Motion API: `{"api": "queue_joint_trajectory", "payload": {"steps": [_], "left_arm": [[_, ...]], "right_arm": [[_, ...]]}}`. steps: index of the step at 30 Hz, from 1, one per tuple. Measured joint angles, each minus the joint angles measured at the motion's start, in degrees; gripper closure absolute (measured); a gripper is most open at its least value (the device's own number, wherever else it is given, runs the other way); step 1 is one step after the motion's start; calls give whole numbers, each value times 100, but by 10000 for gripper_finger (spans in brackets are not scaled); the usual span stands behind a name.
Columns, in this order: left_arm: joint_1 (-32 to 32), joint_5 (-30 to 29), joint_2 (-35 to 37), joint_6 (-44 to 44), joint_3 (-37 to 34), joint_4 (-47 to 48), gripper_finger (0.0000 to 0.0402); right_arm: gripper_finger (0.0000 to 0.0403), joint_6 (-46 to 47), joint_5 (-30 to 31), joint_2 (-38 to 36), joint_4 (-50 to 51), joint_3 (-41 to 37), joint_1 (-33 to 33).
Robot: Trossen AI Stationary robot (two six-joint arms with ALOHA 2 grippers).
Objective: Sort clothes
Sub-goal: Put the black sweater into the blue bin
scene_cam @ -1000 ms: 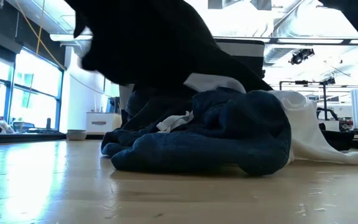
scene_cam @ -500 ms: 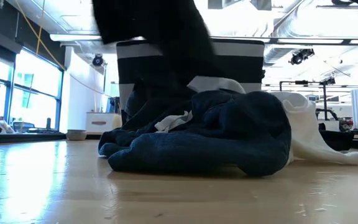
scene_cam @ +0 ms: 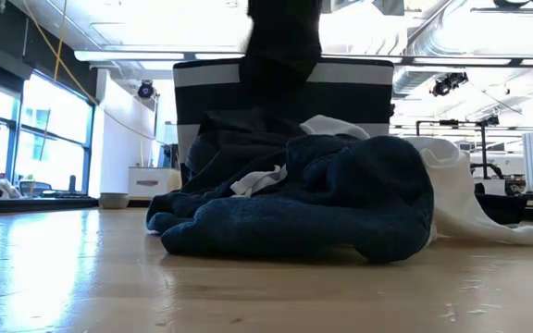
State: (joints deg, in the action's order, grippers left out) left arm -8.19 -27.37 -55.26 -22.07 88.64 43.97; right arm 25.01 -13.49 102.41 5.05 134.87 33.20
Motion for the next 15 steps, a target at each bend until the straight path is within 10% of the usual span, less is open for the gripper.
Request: {"api": "queue_joint_trajectory", "payload": {"steps": [15], "left_arm": [[4,133,-166,-41,0,306,275]], "right_arm": [[384,-2152,457,-17,4905,-596,-112]]}}
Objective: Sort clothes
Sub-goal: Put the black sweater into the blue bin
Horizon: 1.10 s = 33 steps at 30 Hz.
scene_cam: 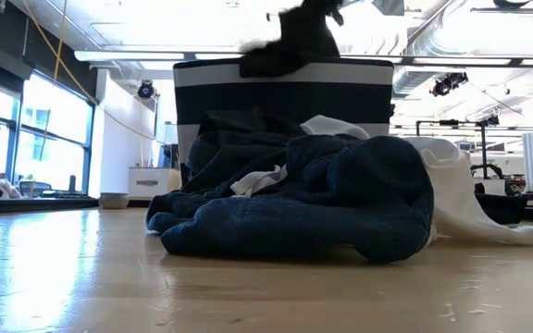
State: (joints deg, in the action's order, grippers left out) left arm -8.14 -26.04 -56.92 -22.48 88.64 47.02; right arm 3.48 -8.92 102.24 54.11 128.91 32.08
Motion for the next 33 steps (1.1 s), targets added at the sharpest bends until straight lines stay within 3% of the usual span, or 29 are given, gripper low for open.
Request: {"api": "queue_joint_trajectory", "payload": {"steps": [5,10,14,17,21,28,30,33], "left_arm": [[0,-2,-65,4,0,17,275],[0,29,-174,0,-2,29,275],[0,250,-261,-12,-2,36,275],[0,398,-326,-129,-4,62,275],[0,448,-383,-146,-4,172,275],[-2,446,-391,-151,-4,169,275],[-2,446,-394,-151,-4,171,275],[0,448,-394,-151,-4,168,275]], "right_arm": [[384,-192,-40,8,441,-1622,-238],[373,747,199,12,-664,-3511,-257],[345,1400,275,14,-967,-4145,-108],[314,1425,-111,14,-670,-3933,52],[271,1408,-247,20,110,-2871,224],[253,1585,427,4,1254,-821,298],[252,1329,-160,2,1081,-558,247],[252,1016,-1764,-2,773,-534,66]]}}
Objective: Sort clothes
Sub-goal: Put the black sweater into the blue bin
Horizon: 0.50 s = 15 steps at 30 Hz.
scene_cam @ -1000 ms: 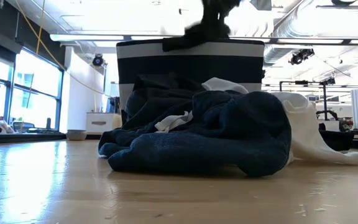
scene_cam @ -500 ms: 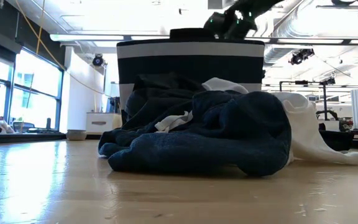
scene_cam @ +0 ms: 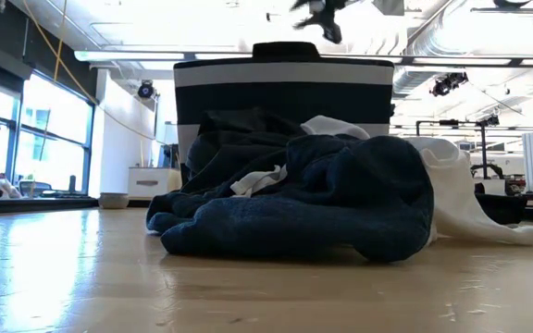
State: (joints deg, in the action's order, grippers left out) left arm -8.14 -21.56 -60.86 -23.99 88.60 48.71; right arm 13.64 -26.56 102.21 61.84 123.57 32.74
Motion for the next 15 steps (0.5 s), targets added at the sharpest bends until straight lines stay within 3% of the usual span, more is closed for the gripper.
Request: {"api": "queue_joint_trajectory", "payload": {"steps": [3,7,12,15], "left_arm": [[-2,-3,0,2,0,0,275],[-2,-7,0,4,0,0,275],[-4,-50,0,4,0,-2,275],[-4,-52,0,1,0,-1,275]], "right_arm": [[252,-141,-1235,0,-91,-361,-233],[252,-348,-1857,11,-171,-1316,-410],[255,124,-1341,20,-1030,-2782,-397],[258,736,-221,20,-1495,-3340,-244]]}}
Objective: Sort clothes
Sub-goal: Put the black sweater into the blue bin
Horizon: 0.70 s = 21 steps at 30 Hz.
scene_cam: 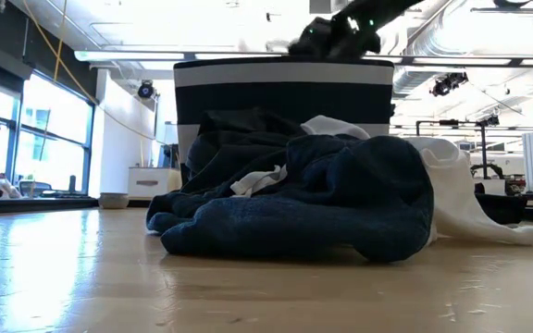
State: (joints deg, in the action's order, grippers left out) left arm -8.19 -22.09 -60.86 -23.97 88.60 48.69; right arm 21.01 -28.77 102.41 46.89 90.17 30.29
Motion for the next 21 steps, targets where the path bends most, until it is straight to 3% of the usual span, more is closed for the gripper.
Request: {"api": "queue_joint_trajectory", "payload": {"steps": [4,7,9,15,17,21], "left_arm": [[0,0,0,-21,0,1,275],[0,0,0,-148,0,10,275],[2,0,0,-191,0,59,275],[2,4,0,-299,-2,196,275],[2,2,0,-299,-2,221,275],[4,8,0,-301,-2,317,275]], "right_arm": [[258,409,1821,-1,-113,-144,155],[259,321,2584,24,-128,-155,213],[259,155,2500,115,-80,-186,289],[259,-237,1461,636,448,-184,379],[259,-295,1511,578,494,-107,357],[259,-442,2206,119,568,381,160]]}}
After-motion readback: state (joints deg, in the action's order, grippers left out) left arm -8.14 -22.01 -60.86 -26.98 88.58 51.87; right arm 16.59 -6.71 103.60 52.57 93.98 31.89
